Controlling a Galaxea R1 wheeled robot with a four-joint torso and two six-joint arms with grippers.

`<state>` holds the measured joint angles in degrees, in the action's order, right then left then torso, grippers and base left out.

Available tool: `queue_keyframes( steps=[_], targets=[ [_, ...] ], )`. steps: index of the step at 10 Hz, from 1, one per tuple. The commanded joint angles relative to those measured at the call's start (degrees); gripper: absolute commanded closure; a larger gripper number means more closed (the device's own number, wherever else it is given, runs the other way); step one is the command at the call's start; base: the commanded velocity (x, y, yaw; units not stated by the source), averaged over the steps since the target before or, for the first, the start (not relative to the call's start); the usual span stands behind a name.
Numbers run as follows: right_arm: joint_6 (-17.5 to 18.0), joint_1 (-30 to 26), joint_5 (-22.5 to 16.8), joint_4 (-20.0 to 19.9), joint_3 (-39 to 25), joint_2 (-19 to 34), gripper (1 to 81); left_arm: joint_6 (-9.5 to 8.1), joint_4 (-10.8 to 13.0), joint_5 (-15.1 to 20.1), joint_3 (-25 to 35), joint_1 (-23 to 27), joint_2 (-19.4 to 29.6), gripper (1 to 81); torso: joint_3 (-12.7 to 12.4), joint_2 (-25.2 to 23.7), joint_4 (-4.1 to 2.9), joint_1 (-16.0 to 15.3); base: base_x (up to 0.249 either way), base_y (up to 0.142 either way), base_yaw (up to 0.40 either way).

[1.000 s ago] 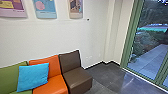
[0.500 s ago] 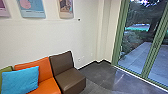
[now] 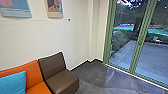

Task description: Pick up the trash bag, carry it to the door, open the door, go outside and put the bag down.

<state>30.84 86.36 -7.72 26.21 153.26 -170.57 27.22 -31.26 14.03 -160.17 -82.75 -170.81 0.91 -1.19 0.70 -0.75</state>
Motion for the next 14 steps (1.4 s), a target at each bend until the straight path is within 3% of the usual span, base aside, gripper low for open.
queue_keyframes(
  steps=[1,14],
  targets=[
    [-0.5,-2.9,-3.1,0.4,0.2,0.2,1.0,0.55,0.1,4.5,-0.1,3.2,0.3,81.1,0.0,0.0,0.00,0.0,0.000,0.000,-0.279],
    [-1.7,-3.1,-3.1,0.1,0.2,-0.1,1.0,0.55,1.0,4.5,-0.2,3.2,-0.2,81.1,0.0,0.0,0.00,0.0,0.000,0.000,-0.299]
  ],
)
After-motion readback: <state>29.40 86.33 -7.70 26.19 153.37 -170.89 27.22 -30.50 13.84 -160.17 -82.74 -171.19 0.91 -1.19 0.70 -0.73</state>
